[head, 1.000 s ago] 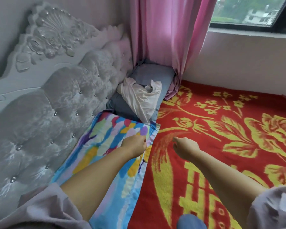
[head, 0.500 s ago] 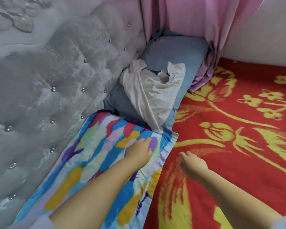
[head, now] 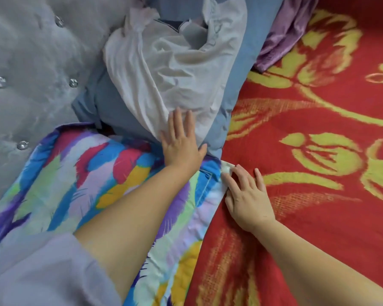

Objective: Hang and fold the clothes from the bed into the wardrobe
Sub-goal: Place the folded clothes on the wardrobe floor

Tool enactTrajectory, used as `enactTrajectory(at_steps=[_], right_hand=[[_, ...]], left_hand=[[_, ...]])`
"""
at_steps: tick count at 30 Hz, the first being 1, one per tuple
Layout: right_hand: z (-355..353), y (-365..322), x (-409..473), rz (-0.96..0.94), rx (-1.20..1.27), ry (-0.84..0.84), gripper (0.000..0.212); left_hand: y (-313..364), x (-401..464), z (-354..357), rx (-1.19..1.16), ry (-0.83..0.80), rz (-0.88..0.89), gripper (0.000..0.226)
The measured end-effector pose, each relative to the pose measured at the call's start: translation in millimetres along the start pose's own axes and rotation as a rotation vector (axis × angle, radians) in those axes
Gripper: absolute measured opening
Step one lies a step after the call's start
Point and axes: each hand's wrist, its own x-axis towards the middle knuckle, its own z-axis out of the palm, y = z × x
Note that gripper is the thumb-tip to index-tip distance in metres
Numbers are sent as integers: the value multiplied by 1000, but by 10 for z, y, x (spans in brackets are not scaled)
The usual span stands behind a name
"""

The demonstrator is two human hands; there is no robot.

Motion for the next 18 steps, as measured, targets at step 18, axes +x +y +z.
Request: enactTrajectory(at_steps=[18], right_hand=[[-212, -61, -139, 94, -48, -300, 60]], left_hand=[[-143, -643, -508, -649, -107, -186, 22]])
